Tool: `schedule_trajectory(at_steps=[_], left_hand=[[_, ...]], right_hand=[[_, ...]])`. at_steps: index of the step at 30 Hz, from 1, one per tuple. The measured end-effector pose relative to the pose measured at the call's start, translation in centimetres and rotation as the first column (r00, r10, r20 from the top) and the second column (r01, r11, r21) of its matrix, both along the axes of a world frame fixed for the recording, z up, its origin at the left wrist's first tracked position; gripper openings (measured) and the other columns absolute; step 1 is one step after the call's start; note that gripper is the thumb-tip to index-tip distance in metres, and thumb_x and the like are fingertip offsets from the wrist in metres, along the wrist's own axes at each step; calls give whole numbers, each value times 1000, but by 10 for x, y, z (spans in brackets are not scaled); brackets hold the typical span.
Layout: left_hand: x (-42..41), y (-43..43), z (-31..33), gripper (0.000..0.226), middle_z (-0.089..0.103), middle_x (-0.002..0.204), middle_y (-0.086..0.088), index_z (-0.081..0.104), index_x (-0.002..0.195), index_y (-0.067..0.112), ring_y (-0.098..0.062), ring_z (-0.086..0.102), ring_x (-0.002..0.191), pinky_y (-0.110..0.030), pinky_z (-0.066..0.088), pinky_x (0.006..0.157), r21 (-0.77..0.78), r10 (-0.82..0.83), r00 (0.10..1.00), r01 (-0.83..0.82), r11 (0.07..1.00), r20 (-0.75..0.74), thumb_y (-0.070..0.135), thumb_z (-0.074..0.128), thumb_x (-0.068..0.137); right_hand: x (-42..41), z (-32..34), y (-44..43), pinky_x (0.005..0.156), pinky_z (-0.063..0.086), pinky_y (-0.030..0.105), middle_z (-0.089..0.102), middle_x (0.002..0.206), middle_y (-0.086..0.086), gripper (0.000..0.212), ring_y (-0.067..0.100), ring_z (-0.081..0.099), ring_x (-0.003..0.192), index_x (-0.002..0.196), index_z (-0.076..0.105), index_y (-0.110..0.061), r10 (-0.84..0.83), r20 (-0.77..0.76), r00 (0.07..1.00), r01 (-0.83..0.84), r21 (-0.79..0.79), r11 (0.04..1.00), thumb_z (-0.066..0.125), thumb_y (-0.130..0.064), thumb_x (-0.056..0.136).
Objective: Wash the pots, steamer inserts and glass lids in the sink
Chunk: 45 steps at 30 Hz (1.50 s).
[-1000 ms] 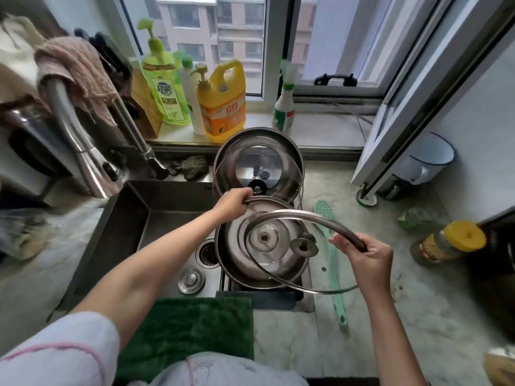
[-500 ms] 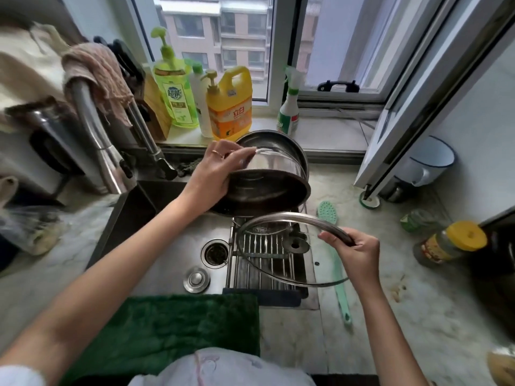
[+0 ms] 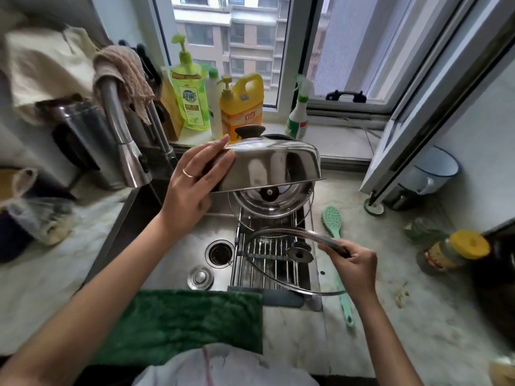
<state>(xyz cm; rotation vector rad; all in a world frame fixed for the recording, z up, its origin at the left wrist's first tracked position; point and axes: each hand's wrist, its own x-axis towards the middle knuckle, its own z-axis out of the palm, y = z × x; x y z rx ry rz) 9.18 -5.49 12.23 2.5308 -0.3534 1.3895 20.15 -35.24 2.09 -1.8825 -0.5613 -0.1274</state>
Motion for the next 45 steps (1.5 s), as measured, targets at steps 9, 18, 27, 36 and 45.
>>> schedule_trajectory(at_steps=[9, 18, 27, 36, 45], left_hand=[[24, -6, -13, 37, 50, 132, -23, 53, 126, -6, -33, 49, 119, -37, 36, 107, -97, -7, 998, 1, 995, -58, -8, 36, 93], [71, -19, -74, 59, 52, 135, -13, 51, 135, 8, -26, 48, 125, -38, 38, 108, -304, -134, 863, -24, 952, -487, -2, 31, 80], [100, -4, -119, 67, 49, 134, -8, 57, 131, 15, -19, 50, 124, -31, 39, 107, -398, -220, 723, -83, 914, -655, -21, 42, 77], [118, 1, -124, 40, 59, 117, -5, 61, 125, 14, -15, 56, 111, -19, 37, 98, -481, -243, 622, -247, 841, -744, 19, 68, 85], [110, 16, -118, 59, 40, 146, -8, 34, 145, 14, -20, 38, 135, -34, 31, 112, -358, -154, 488, -359, 862, -859, 33, 56, 93]], right_hand=[[-1, -10, 4, 46, 42, 14, 63, 54, -12, 27, -7, 53, 48, 85, 78, -13, 33, 149, 988, -13, -134, 991, 80, -35, 70], [-3, -7, 28, 42, 42, 21, 65, 55, -7, 17, 8, 57, 46, 79, 77, -19, 228, 363, 903, -82, -376, 923, 69, -31, 71], [19, -31, 79, 52, 39, 24, 67, 61, -3, 35, 21, 64, 60, 78, 72, -22, 241, 170, 955, -122, -517, 847, 62, -56, 78], [51, -45, 100, 93, 50, 35, 61, 117, 7, 35, 22, 57, 110, 119, 62, -10, 279, 144, 949, -171, -506, 845, 60, -1, 85], [37, -49, 94, 118, 20, 35, 20, 156, 6, 54, 21, 18, 145, 141, 43, -18, 390, -27, 920, -301, -688, 661, 60, -17, 89]])
